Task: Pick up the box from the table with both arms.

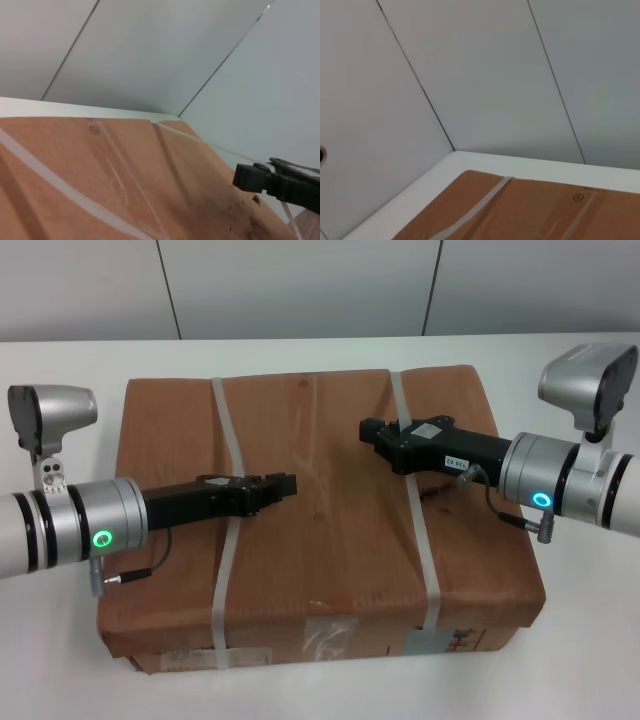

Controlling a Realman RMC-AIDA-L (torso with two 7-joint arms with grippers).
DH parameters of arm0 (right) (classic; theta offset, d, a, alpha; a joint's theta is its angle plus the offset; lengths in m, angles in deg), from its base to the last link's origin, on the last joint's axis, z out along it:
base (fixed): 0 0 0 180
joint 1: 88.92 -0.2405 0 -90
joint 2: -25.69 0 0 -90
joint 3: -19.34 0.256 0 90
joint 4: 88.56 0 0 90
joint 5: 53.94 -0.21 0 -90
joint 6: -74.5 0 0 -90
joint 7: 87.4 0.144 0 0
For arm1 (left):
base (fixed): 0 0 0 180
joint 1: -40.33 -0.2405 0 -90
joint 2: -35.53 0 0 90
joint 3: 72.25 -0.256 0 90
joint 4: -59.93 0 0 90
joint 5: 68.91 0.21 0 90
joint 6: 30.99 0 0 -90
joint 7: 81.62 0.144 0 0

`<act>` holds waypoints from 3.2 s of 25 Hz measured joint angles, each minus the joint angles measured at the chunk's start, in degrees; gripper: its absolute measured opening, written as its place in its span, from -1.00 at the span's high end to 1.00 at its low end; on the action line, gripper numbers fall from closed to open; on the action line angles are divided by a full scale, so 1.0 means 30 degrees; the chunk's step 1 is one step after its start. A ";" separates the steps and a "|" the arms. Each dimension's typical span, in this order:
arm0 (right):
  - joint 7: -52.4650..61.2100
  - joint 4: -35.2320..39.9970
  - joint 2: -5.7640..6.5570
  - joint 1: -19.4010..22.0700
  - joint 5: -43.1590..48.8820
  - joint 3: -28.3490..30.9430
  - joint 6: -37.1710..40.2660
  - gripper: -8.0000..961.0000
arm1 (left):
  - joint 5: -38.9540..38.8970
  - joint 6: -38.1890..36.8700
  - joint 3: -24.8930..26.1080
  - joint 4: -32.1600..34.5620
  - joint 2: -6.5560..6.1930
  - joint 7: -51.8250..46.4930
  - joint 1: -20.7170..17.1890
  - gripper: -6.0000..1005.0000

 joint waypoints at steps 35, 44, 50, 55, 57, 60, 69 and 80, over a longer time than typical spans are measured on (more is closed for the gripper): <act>-0.1152 0.0145 0.0001 0.1922 -0.2347 0.0032 0.3684 0.91 | -0.1040 -0.3872 0.0025 0.3730 -0.0086 0.0937 -0.2434 0.68; -0.1168 0.0144 0.0000 0.1998 -0.2447 0.0029 0.3699 0.91 | -0.1046 -0.3929 0.0029 0.3748 -0.0075 0.1127 -0.2464 0.68; -0.1176 0.0146 -0.0001 0.2053 -0.2466 0.0028 0.3704 0.91 | -0.1057 -0.4022 0.0056 0.3752 -0.0061 0.1162 -0.2569 0.68; -0.1176 0.0146 -0.0002 0.2061 -0.2466 0.0029 0.3719 0.91 | -0.1063 -0.4026 0.0059 0.3754 -0.0059 0.1196 -0.2623 0.68; -0.1176 0.0146 -0.0001 0.2065 -0.2470 0.0030 0.3786 0.91 | -0.1142 -0.4029 0.0058 0.3753 -0.0058 0.1198 -0.2636 0.68; -0.1175 0.0146 -0.0001 0.2124 -0.2489 0.0029 0.4060 0.91 | -0.1402 -0.4113 0.0043 0.3817 -0.0058 0.1203 -0.2715 0.68; -0.1227 0.0176 0.0000 0.2453 -0.3020 0.0030 0.4614 0.91 | -0.1726 -0.4647 0.0044 0.4000 -0.0077 0.1228 -0.2775 0.68; -0.1383 0.0205 -0.0001 0.2473 -0.3036 0.0030 0.4698 0.91 | -0.1807 -0.4812 0.0084 0.4147 -0.0090 0.1231 -0.2782 0.68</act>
